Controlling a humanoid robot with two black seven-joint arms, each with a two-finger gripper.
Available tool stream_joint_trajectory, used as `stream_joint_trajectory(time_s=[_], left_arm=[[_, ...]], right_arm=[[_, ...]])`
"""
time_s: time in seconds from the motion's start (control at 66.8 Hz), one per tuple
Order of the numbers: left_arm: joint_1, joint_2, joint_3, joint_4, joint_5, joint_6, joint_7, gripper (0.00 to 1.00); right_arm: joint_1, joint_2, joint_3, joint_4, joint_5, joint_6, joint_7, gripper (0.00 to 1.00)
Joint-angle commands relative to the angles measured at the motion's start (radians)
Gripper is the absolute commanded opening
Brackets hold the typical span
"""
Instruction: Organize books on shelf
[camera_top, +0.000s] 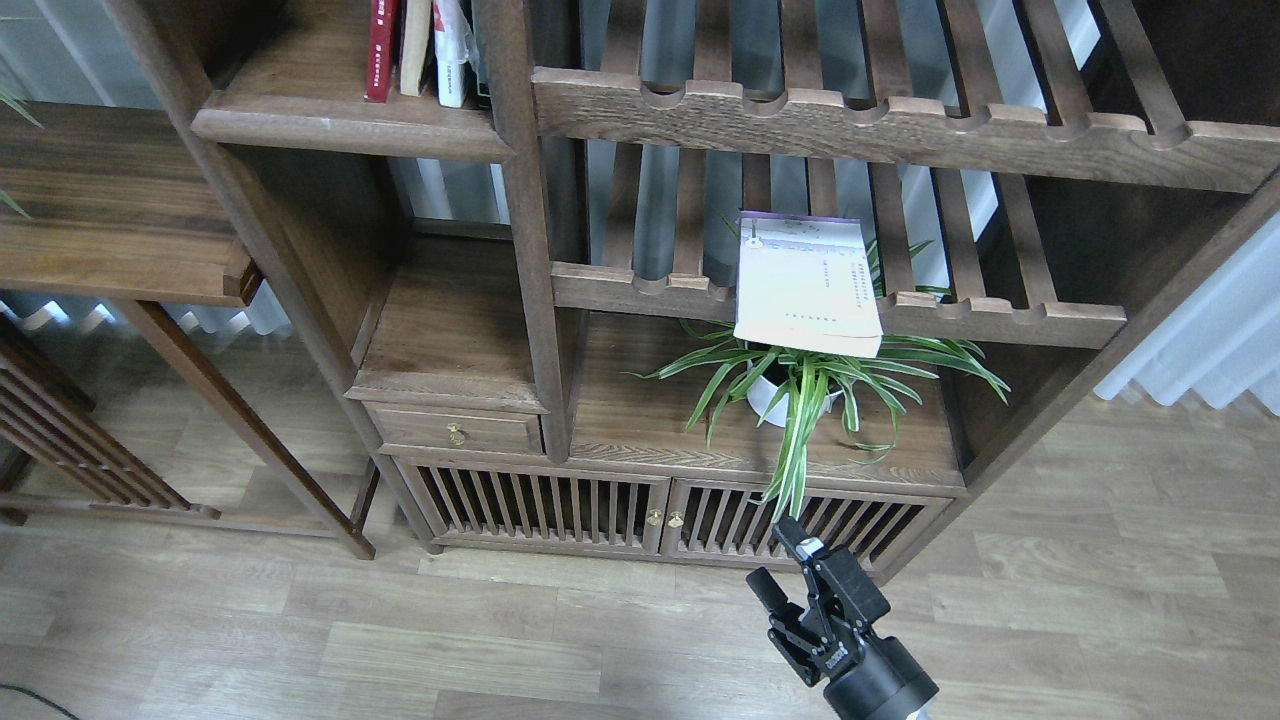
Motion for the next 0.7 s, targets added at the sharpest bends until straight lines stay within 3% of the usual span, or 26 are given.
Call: stream_joint_trajectory(time_s=[0.0,0.015,0.09,0.27,0.285,0.3,0.449,0.554,0.689], left_arm=[[-0.011,-0.049,0.025,0.054,0.011,0.0,-0.022,0.02],[-0.012,-0.052,0.031,0.061,0.009,0.0,-0.049,0.02],[-0.017,-0.053,0.04,0.077,0.011,0.0,-0.099,0.02],[-0.006,-0.049,0.036,0.084,0.009,0.0,-0.197,0.01],[-0.005,-0.048,0.036,0.085,0.009,0.0,-0.215,0.01],[0.0,-0.054,0.036,0.091,0.009,0.0,-0.267,0.01],[0.041,-0.057,0.048,0.108,0.009,0.0,-0.401,0.01],[0.086,-0.068,0.05,0.114,0.008,0.0,-0.464,0.01],[0.121,-0.102,0.051,0.145,0.011,0.0,-0.505,0.01]], right_arm=[[0.0,0.002,0.001,0.003,0.0,0.0,0.0,0.99],[0.0,0.003,0.001,0.005,0.0,0.0,0.0,0.99],[0.0,0.011,0.001,0.008,0.0,0.0,0.0,0.99],[-0.001,0.017,0.001,0.008,0.0,0.0,0.001,0.99],[-0.001,0.019,0.001,0.008,0.0,0.0,0.0,0.99],[-0.001,0.026,0.001,0.008,0.0,0.0,0.001,0.99],[0.0,0.042,0.001,0.009,0.0,0.0,0.0,0.99],[-0.001,0.051,0.001,0.009,0.0,0.0,0.0,0.99],[-0.001,0.052,0.001,0.011,0.002,0.0,0.001,0.99]])
